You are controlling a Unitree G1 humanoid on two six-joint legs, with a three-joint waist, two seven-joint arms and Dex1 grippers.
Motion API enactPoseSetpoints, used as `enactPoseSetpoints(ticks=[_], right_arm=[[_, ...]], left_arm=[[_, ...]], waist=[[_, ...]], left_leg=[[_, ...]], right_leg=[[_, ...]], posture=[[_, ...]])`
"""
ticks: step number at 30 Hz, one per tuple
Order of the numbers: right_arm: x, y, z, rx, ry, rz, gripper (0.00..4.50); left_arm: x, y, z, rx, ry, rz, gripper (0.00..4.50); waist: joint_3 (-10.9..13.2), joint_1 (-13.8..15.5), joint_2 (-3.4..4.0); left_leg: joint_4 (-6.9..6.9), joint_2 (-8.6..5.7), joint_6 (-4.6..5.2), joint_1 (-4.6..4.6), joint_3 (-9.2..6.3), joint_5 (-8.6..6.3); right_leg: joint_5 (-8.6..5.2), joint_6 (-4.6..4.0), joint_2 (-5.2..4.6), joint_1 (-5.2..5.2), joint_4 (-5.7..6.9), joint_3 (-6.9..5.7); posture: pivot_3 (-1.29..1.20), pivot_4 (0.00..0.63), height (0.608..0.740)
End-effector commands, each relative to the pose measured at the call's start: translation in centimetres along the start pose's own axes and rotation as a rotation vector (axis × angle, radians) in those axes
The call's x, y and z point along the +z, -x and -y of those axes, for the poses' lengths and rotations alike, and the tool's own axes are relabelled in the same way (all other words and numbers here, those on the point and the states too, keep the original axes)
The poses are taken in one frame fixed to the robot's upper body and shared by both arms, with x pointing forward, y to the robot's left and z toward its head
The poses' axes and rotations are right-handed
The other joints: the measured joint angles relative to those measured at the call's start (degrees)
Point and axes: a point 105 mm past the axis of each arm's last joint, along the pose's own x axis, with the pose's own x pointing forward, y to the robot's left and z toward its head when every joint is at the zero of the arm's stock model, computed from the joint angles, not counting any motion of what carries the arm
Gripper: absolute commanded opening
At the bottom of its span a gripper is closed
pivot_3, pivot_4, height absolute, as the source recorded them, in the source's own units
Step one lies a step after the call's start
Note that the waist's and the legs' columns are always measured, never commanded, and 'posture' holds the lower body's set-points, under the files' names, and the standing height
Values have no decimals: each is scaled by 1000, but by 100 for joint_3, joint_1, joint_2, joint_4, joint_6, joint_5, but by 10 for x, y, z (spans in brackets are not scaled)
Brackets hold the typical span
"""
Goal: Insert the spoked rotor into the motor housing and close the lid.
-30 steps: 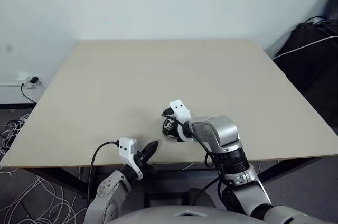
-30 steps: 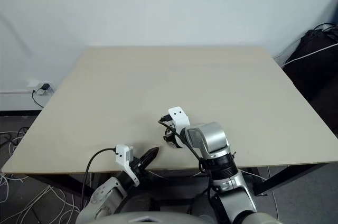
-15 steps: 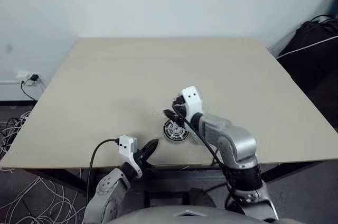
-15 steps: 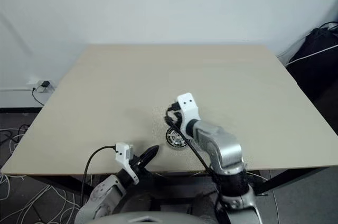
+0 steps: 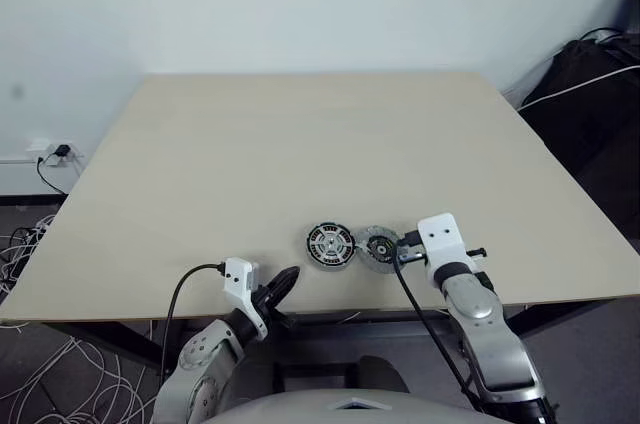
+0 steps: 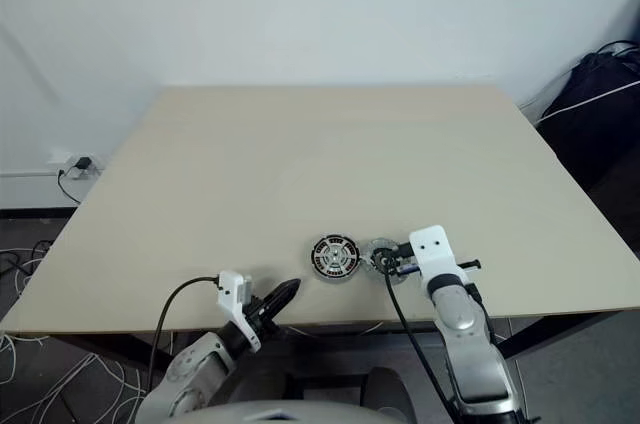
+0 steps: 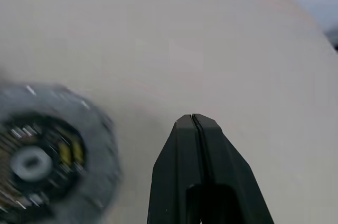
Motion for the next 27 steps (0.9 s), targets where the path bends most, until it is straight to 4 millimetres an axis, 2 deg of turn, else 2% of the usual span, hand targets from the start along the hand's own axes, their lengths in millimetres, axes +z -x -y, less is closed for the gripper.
enactPoseSetpoints(ticks=[1, 5, 16, 23, 27], right_arm=[[-8, 3, 11, -45, 14, 8, 15], [-24, 6, 0, 43, -14, -27, 15], [-31, 5, -21, 204, -229, -18, 15], [-37, 1, -22, 225, -277, -35, 15], [-42, -1, -24, 246, -349, -43, 15]], left_arm=[[15, -3, 8, -41, -25, 45, 0], [17, -2, 7, -40, -31, 45, 0], [15, -1, 3, -27, -79, -1, 0], [17, -2, 8, -37, -153, -11, 0], [20, -2, 12, -39, -278, -21, 0]], waist=[[0, -1, 0], [1, -7, 1], [0, 12, 3], [-2, 22, 6], [-3, 24, 7]], left_leg=[[-1, 0, 0, 0, 0, 0], [-1, 1, 0, 0, 0, 0], [0, 2, 0, 1, -1, 0], [0, 2, 0, 1, 0, 0], [0, 3, 0, 2, 0, 0]], right_leg=[[0, 0, 0, -1, 0, 0], [0, 0, 1, -1, 0, 1], [0, 0, 1, 0, 0, 0], [1, -1, 1, 0, 0, 0], [1, -2, 3, 0, 2, 0]], posture=[[0, 0, 740], [0, 0, 740], [0, 0, 740], [0, 0, 740], [0, 0, 740]])
